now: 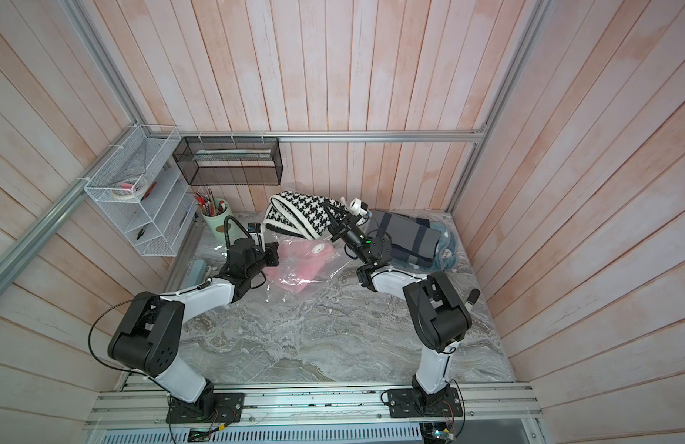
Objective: Take the blanket out of the vacuum bag
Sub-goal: Take out the blanket from the vacuum bag.
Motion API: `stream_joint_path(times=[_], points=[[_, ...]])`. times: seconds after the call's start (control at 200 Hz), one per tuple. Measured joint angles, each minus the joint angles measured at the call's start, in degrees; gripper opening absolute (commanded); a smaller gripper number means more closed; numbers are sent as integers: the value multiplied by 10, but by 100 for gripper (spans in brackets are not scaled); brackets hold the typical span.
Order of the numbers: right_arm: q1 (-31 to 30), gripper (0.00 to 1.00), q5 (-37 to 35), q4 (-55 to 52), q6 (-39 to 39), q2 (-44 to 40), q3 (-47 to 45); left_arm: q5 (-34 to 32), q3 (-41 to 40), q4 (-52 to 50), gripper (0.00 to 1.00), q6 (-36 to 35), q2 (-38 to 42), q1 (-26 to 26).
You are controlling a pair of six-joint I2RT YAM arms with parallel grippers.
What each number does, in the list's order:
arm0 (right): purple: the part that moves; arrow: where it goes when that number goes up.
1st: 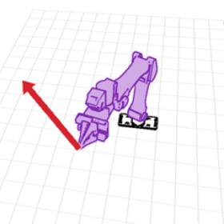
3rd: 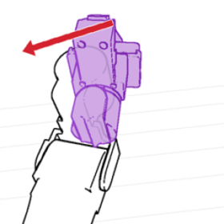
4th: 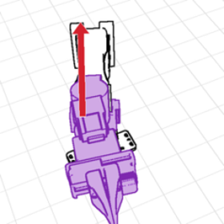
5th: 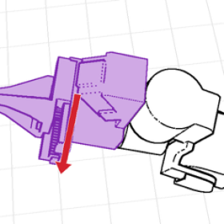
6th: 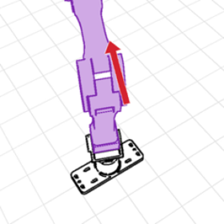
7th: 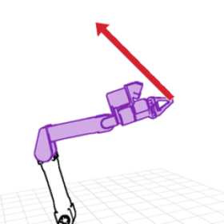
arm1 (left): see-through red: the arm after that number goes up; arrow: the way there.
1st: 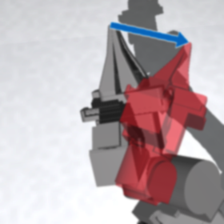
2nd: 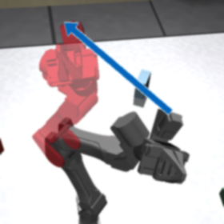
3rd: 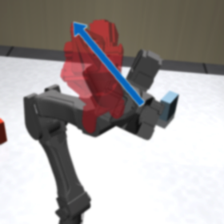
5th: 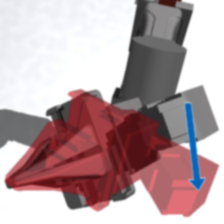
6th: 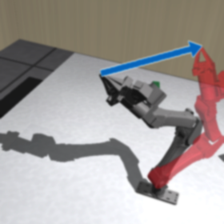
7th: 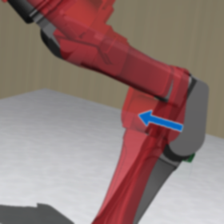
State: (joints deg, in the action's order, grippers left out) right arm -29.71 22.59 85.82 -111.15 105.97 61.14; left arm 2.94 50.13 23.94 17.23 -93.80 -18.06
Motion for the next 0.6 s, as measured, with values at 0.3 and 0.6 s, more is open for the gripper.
stream_joint_path(times=[0.3, 0.6], points=[[-52, 0, 0, 4, 27, 65, 82, 46, 15, 3, 0, 14, 16, -12], [-63, 0, -3, -4, 41, 66, 135, 40, 45, 13, 0, 19, -21, -27]])
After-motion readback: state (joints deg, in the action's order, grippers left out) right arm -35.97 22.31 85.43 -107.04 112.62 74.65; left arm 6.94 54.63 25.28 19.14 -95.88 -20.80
